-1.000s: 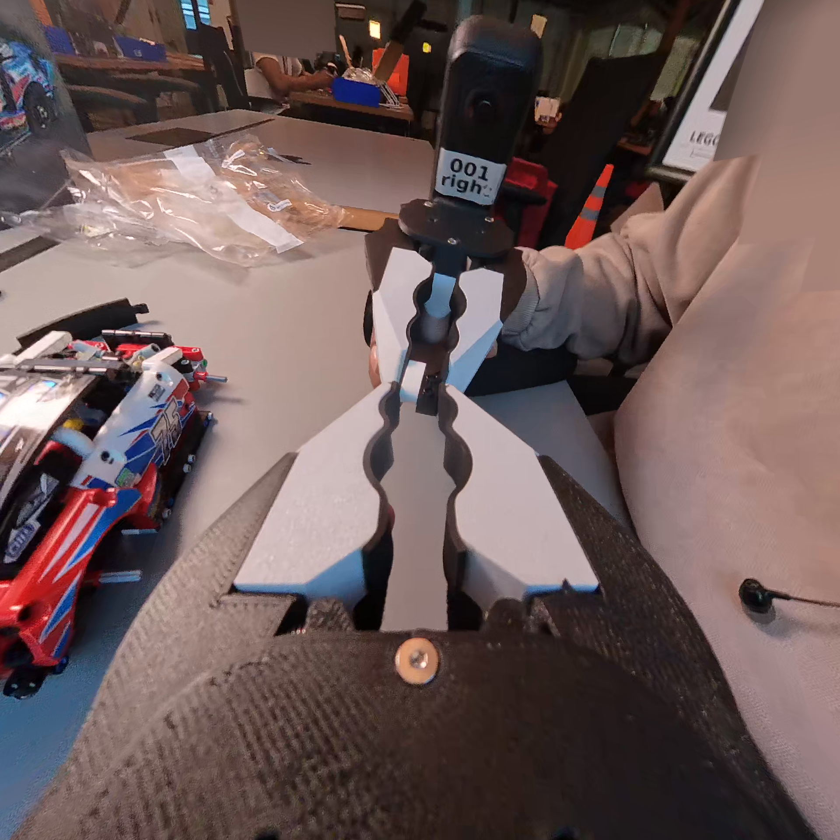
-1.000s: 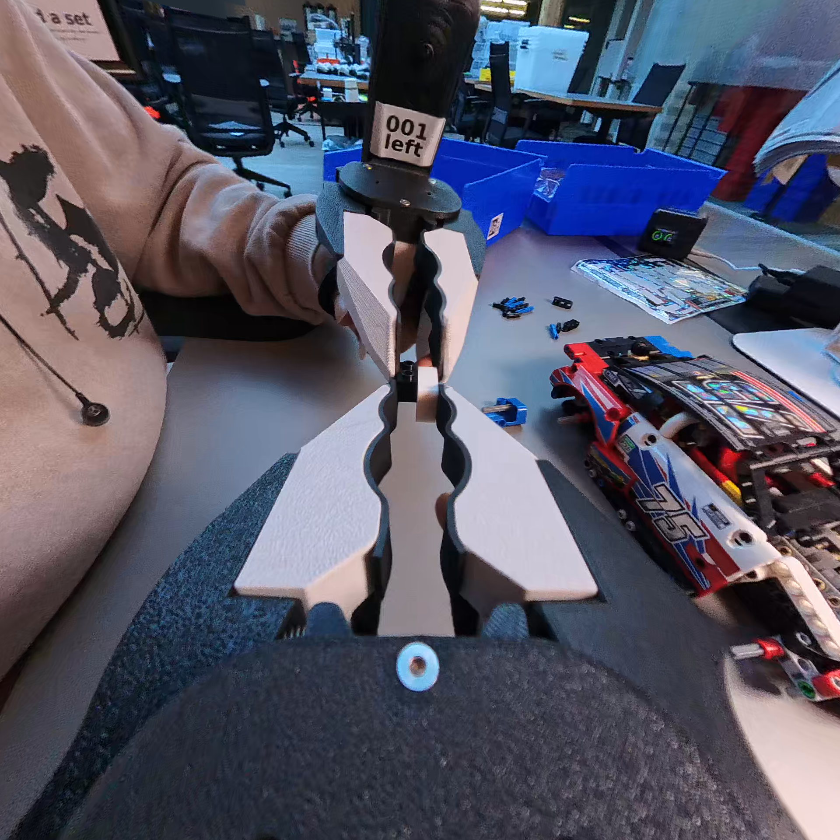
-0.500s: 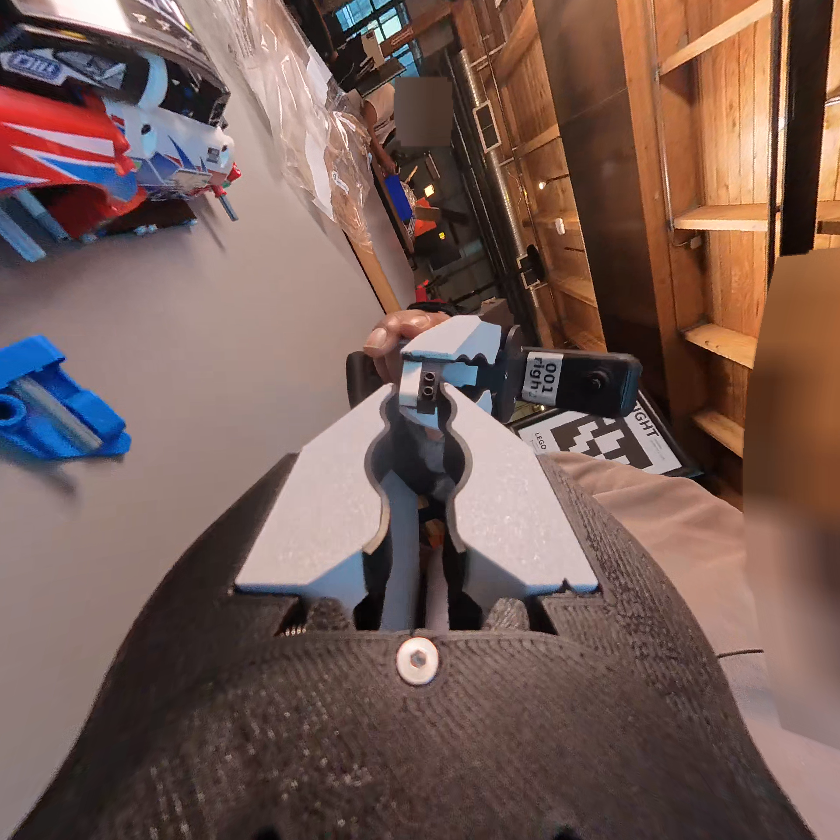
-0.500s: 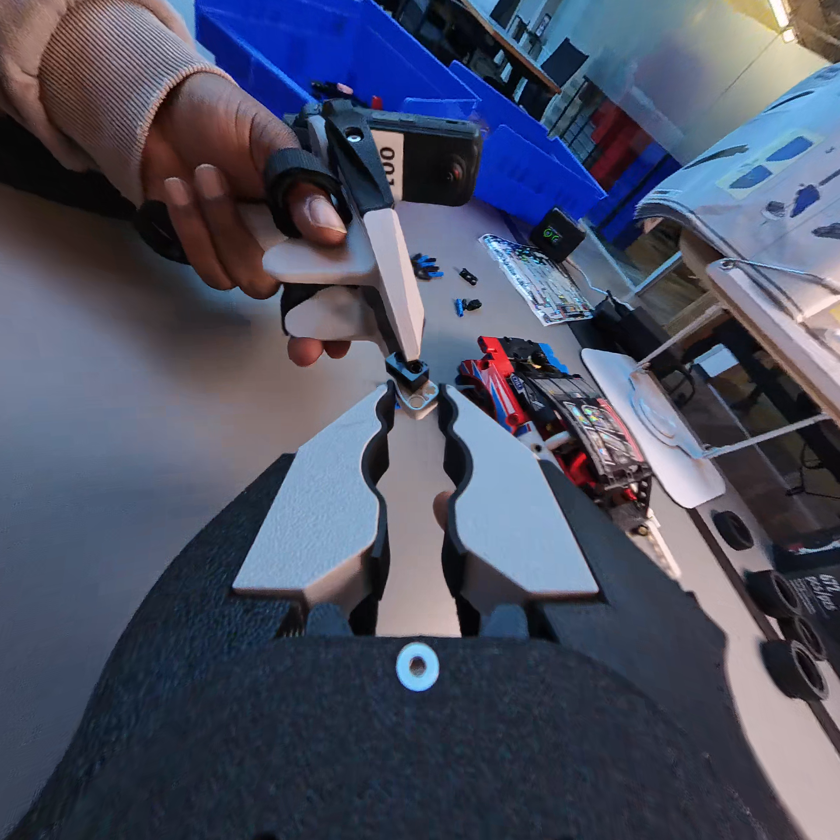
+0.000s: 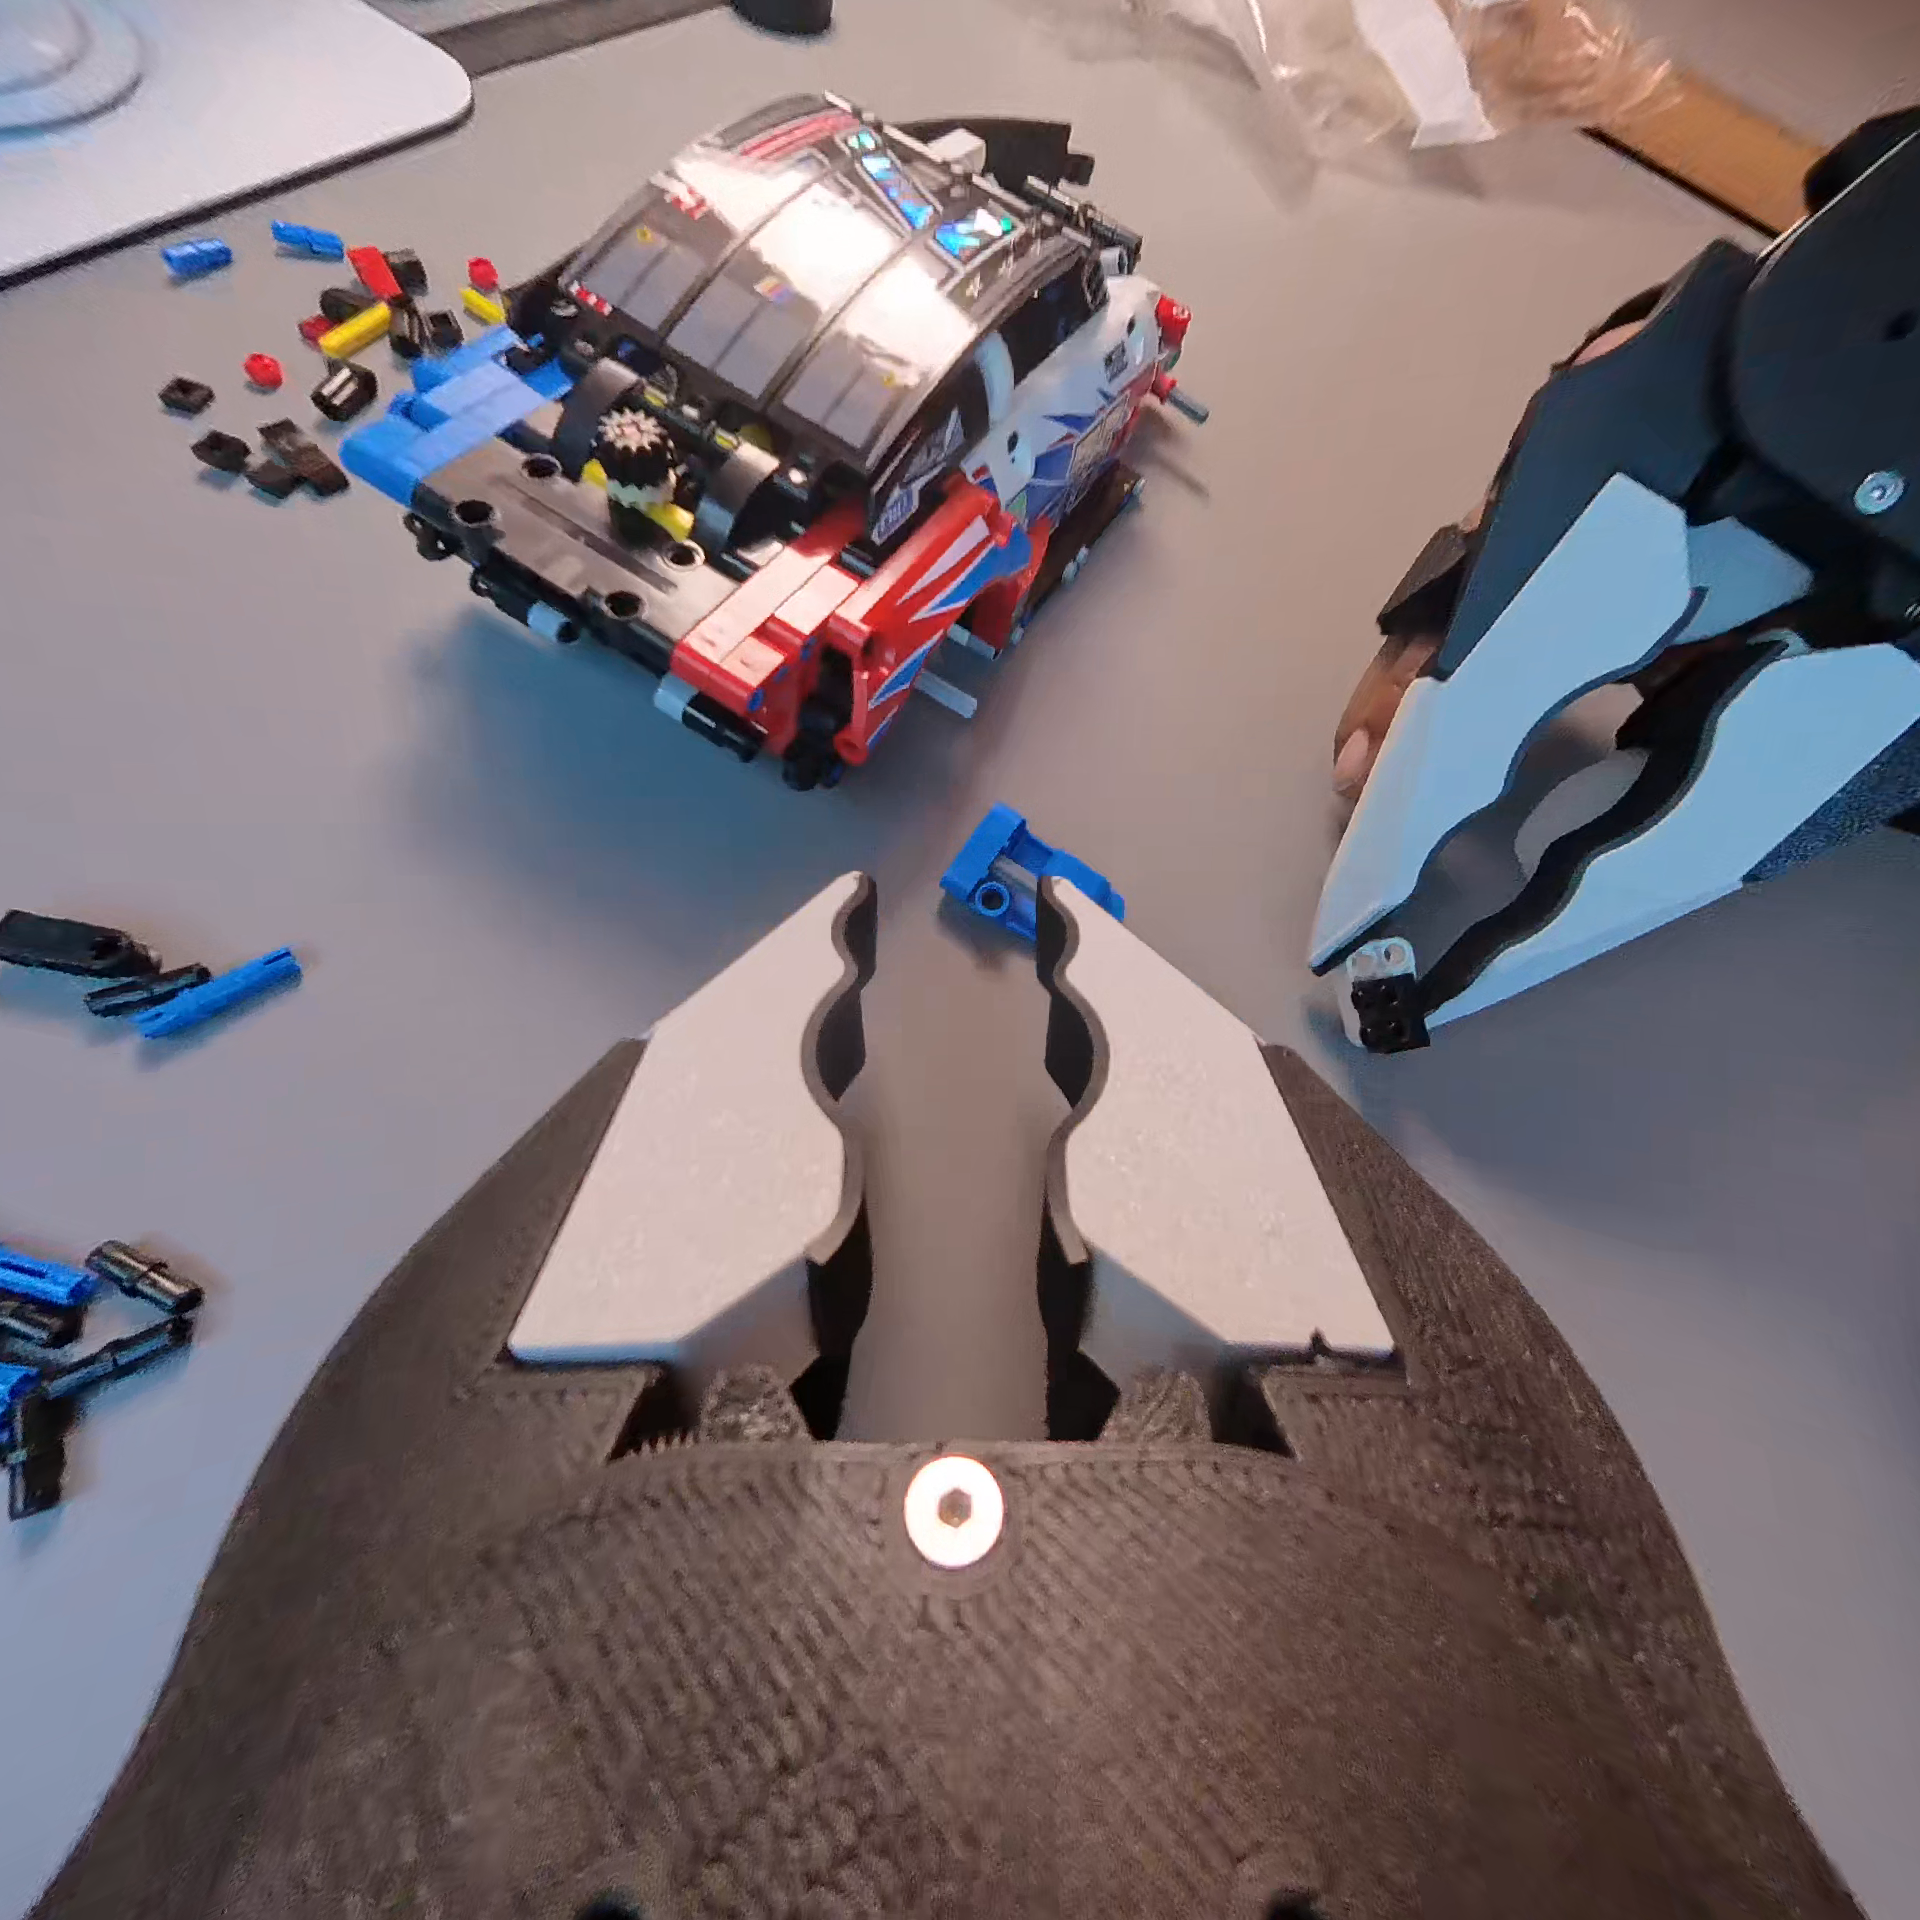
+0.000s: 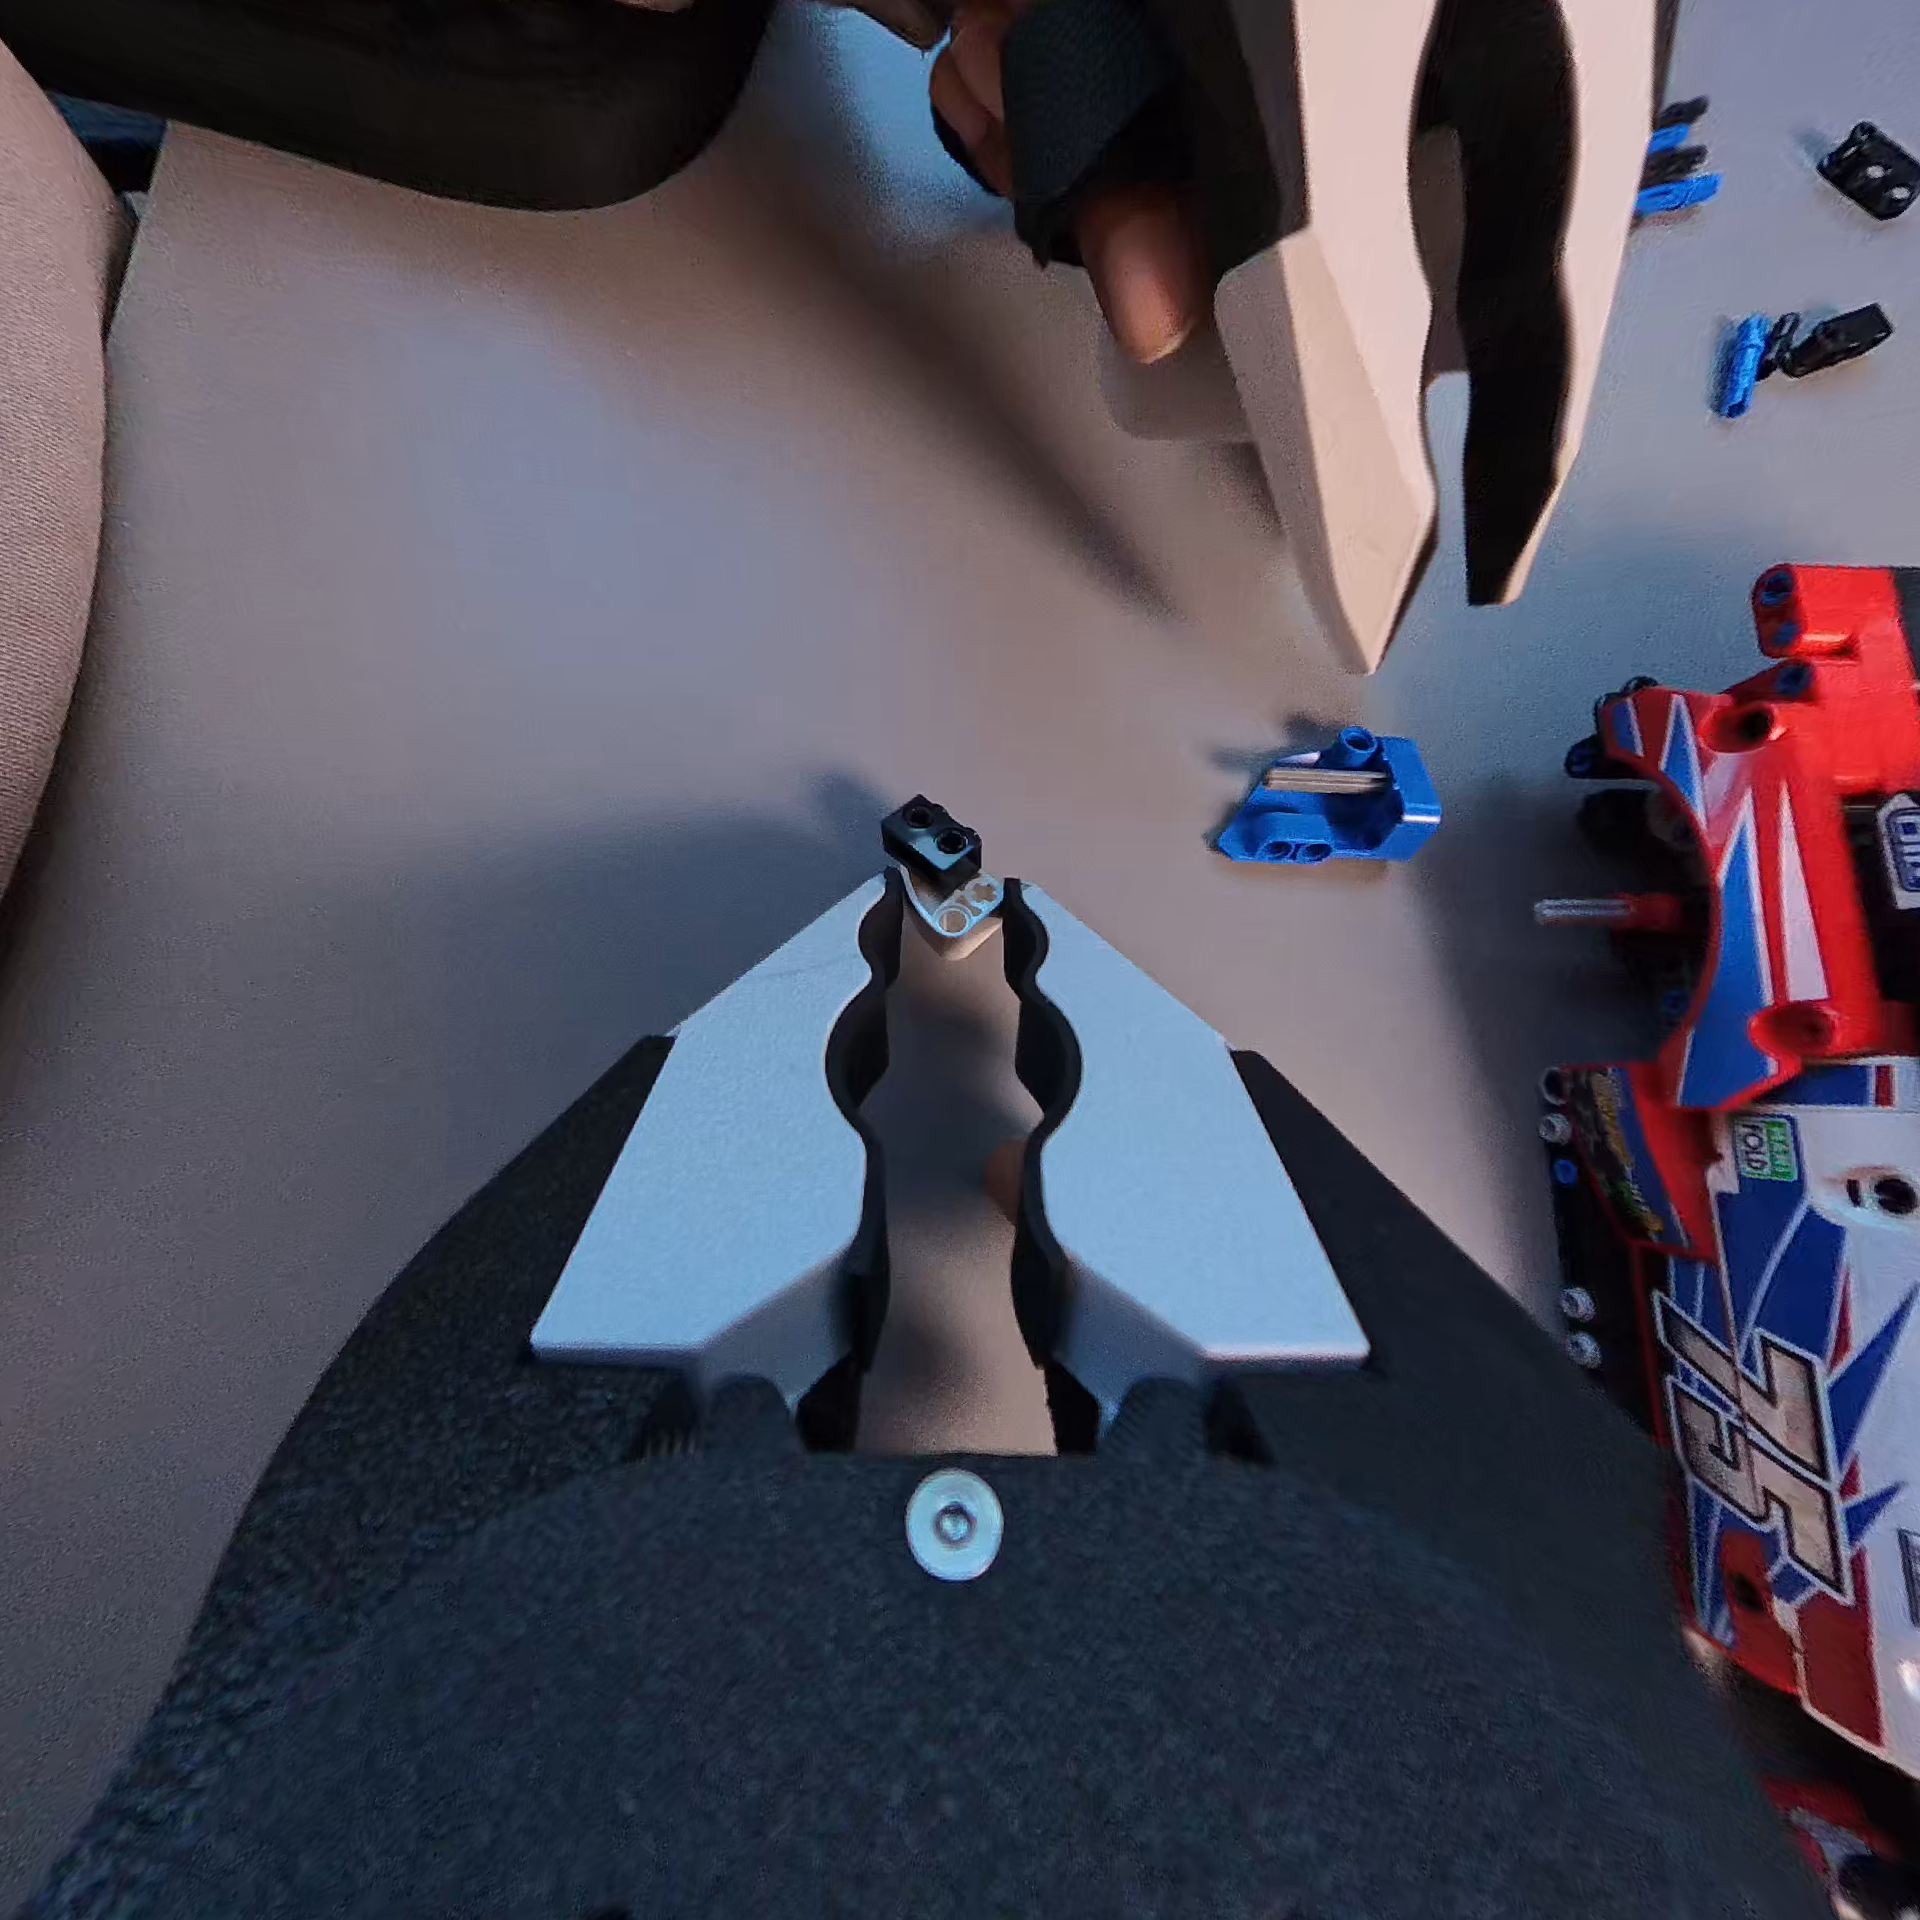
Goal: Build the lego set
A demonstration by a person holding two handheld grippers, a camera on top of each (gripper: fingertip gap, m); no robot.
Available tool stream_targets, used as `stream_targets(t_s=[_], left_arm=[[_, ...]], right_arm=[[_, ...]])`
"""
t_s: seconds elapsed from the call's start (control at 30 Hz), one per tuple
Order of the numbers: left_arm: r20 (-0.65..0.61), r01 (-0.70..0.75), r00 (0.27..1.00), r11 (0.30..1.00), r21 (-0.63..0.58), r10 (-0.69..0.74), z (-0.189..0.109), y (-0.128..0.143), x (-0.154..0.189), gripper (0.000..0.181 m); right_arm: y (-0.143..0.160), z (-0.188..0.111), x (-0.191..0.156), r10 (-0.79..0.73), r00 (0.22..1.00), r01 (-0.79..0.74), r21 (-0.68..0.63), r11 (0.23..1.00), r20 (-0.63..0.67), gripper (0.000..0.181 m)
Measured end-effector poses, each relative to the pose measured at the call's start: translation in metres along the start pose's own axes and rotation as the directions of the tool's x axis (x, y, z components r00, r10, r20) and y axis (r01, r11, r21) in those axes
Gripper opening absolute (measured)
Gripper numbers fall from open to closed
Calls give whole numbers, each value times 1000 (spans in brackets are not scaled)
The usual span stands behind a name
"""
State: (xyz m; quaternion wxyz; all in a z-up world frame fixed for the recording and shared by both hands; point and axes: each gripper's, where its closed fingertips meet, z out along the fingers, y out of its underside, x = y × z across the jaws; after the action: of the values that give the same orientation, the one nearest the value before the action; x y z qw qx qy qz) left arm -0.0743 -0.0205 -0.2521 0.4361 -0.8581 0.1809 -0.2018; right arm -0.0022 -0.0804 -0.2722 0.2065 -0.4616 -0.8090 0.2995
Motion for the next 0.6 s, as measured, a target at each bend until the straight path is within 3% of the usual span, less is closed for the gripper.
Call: stream_targets(t_s=[0.03,0.13,0.37,0.6], left_arm=[[-14,-19,1000,1000,-20,19,3,4,1,30],[-34,-95,995,994,-51,93,10,7,4,32],[-97,-276,959,956,-95,267,24,9,11,26],[-102,-390,919,916,-94,381,29,10,23,15]], right_arm=[[0,0,-1,-7,1000,7,-1,1000,-1,20],[-4,-8,-1,19,1000,-20,46,999,15,33],[-4,-38,43,185,978,-162,212,964,-97,27],[11,-28,67,246,951,-210,193,959,-187,23]])
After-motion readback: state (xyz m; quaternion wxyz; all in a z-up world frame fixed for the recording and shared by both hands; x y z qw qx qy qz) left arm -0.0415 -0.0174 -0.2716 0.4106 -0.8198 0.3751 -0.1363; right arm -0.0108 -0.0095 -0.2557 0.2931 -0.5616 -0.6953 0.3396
